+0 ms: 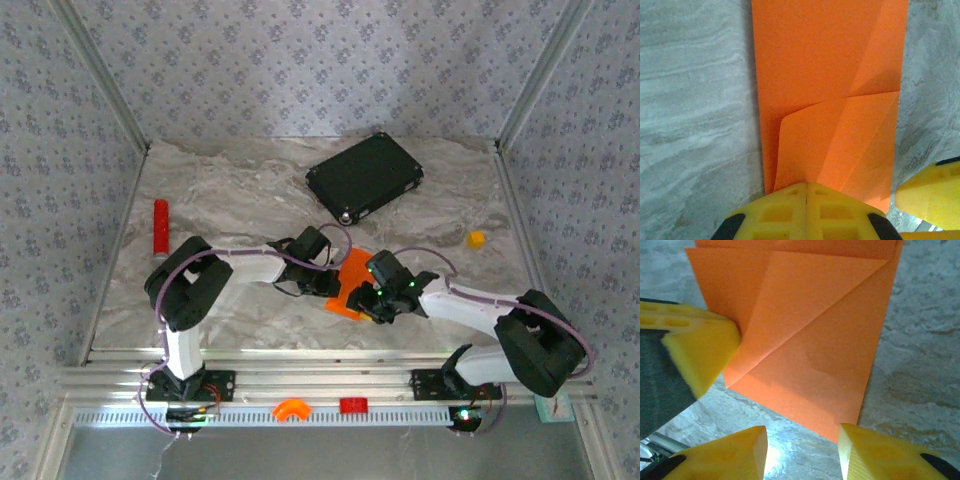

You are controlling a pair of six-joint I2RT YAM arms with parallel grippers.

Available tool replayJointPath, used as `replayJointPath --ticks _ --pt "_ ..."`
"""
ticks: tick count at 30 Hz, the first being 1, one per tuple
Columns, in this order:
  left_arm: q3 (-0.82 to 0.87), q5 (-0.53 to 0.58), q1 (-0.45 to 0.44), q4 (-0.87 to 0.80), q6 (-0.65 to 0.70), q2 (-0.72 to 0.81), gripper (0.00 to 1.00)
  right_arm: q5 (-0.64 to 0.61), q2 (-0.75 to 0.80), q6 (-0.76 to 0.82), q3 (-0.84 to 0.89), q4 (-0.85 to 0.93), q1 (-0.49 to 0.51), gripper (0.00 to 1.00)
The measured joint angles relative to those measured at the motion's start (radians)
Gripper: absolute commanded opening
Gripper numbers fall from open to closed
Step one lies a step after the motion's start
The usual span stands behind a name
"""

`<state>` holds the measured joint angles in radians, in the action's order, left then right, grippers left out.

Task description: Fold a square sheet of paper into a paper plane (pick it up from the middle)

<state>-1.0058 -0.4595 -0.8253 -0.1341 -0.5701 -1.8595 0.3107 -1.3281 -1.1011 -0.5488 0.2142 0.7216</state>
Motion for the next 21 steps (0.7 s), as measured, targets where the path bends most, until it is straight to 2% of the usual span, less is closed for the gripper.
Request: replayJointPath --ticks 12,16,21 --pt "0.003 0.0 0.0 0.004 0.0 0.0 0.0 0.013 -0.061 -0.017 0.003 -0.132 -0.005 0.44" --pt "0.003 -0.001 0.0 0.006 0.0 0.001 0.0 0.012 -0.061 -0.018 0.006 -0.176 -0.046 0.48" --pt "0.008 -0.003 0.0 0.013 0.0 0.003 0.0 0.012 -0.059 -0.017 0.044 -0.278 -0.108 0.48"
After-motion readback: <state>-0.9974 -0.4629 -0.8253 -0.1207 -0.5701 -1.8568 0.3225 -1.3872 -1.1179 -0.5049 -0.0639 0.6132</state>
